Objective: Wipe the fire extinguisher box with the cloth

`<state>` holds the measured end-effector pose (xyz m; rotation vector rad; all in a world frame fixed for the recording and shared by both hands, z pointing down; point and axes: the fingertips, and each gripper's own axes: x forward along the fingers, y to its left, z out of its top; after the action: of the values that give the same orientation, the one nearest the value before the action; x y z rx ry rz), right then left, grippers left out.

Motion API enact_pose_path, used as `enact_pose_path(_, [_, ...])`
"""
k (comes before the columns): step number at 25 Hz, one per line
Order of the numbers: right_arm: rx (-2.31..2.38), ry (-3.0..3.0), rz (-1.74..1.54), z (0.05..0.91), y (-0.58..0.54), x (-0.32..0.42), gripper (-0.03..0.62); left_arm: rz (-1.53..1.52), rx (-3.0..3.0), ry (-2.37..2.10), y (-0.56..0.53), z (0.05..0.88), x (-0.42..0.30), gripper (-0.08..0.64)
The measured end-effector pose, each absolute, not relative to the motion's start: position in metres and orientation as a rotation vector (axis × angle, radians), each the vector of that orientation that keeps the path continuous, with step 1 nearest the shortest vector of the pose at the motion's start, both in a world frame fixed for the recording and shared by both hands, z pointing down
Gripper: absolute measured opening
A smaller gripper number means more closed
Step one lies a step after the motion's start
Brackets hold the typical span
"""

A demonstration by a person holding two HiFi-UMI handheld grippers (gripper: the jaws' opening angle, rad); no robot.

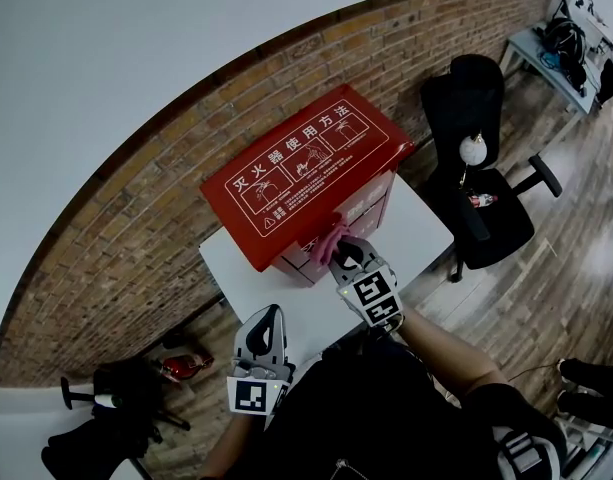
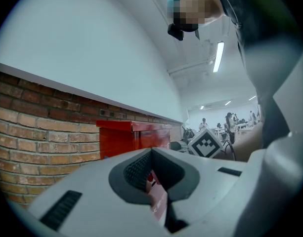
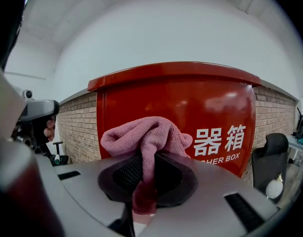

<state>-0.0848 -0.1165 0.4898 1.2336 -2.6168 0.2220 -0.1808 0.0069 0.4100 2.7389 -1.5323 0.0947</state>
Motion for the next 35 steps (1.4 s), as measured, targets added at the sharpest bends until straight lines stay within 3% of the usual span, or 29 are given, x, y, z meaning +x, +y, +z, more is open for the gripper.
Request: enact_pose_path(35, [1.206,-2.509,0.366,0.573,-0.123,-0.083,0.063,0.116,2.697,-1.605,0.02,0.418,-0.196,0.049])
